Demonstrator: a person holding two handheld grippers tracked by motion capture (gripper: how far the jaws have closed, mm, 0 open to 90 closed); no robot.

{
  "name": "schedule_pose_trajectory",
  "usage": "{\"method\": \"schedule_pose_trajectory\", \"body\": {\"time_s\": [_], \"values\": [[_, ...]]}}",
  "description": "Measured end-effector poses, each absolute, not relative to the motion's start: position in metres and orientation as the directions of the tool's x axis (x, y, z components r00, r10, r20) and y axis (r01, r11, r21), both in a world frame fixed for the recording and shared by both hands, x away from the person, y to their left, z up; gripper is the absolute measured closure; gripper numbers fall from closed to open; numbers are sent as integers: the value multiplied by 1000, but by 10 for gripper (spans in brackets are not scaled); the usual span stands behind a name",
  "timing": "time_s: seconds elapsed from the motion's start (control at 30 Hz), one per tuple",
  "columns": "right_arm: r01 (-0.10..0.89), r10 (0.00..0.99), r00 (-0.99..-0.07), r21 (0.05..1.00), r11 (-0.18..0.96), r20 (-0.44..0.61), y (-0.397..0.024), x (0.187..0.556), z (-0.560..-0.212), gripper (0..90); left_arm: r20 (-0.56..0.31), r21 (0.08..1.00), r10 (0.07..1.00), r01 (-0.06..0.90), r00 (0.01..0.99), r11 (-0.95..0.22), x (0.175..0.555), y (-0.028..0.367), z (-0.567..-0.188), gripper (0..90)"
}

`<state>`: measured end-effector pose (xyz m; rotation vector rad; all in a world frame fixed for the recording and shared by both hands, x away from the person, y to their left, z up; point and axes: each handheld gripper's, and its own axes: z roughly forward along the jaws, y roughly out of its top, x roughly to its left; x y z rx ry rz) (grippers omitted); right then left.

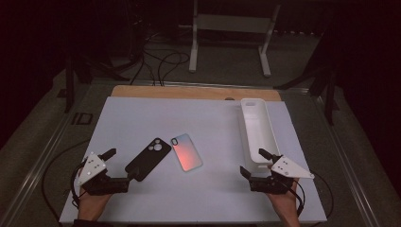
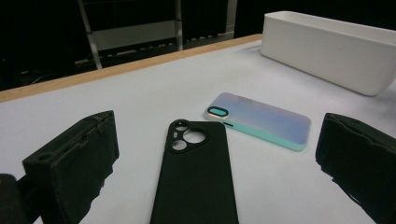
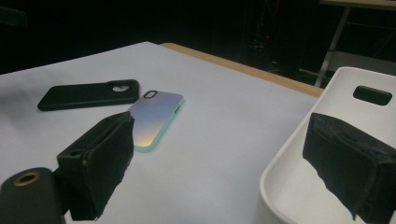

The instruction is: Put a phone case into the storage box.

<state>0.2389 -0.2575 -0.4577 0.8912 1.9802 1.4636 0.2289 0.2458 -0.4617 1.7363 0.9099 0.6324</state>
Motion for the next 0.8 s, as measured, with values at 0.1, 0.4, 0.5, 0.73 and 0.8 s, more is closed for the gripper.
{"method": "schedule_pose_trajectory", "body": {"time_s": [0.1, 0.4, 0.5, 0.73, 0.8], "values": [[207, 765, -644, 957, 201, -21, -257, 239, -458, 79, -5, 942, 821, 278, 571, -188, 229, 246, -462, 0], [220, 767, -641, 954, 205, -17, -252, 241, -457, 78, -6, 942, 828, 281, 561, -184, 230, 247, -465, 0], [217, 766, -643, 954, 209, -22, -249, 241, -456, 78, -1, 940, 832, 284, 555, -188, 230, 246, -466, 0], [247, 762, -647, 945, 212, -2, -242, 242, -453, 78, 13, 938, 831, 281, 555, -202, 230, 243, -469, 0], [256, 761, -648, 940, 225, -6, -238, 243, -452, 79, 12, 939, 833, 281, 553, -200, 230, 244, -469, 0]]}}
